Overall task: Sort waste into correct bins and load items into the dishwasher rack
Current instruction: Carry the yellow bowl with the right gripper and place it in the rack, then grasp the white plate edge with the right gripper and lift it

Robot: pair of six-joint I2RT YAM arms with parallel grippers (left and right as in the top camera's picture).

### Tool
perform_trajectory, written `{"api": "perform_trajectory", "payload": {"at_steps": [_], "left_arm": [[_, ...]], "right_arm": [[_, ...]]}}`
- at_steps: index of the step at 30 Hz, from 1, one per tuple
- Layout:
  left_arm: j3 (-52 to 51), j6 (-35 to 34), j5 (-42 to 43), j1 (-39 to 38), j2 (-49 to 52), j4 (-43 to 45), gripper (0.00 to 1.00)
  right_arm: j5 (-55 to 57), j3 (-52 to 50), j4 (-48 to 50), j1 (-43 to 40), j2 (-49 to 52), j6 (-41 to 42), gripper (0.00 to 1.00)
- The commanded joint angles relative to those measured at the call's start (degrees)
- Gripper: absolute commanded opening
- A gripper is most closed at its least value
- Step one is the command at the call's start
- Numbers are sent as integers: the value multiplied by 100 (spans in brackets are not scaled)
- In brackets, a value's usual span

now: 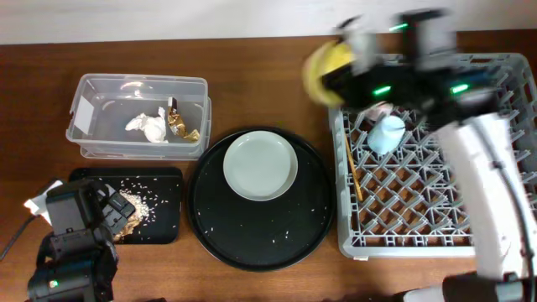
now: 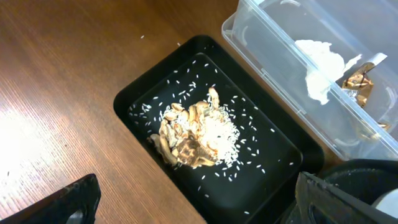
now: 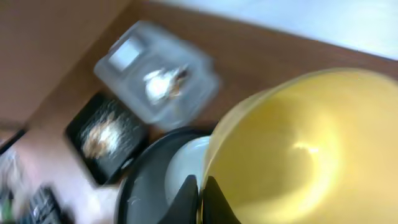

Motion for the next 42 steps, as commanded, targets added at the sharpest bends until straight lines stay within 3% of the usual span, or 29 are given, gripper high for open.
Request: {"api": "perform_trajectory", "payload": {"at_steps": [1,4,8,15,18,20,25,29,32,35,38,40,42], "left_arm": [[57,-33,-15,22,-17,4,99],[57,-33,-15,22,-17,4,99],[57,-33,-15,22,-17,4,99],[57,-33,-15,22,-17,4,99],[57,-33,-15,22,-17,4,99],[57,-33,-15,22,-17,4,99],[57,-33,-15,22,-17,4,99],[57,-33,-15,22,-17,4,99],[57,-33,-15,22,-17,4,99],[57,-33,-15,22,-17,4,99],[57,-33,-15,22,-17,4,99],[57,-33,-15,22,-17,4,99],[57,-33,-15,22,-17,4,99]], "right_arm": [[-2806,85,308,-1781,577,-684,4],[-4951,85,1283,-3134,1884,-723,4],[-5069,85,2179,-3703,3681,-184,4],[-5066,79,1969,-3766,3893,-92,4],[-5066,81,1910,-4153,3891,667,4],[-5010,81,1665,-4452,3891,719,4],[-3357,83,645,-4959,3891,717,11],[-1788,87,-24,-5136,3777,702,10],[-273,146,-431,-5073,2997,1126,9],[579,164,-446,-4306,1731,1045,10],[2122,164,-588,-2006,446,798,13],[2398,157,-723,-37,479,800,20],[2398,144,-776,1058,772,800,26]]}}
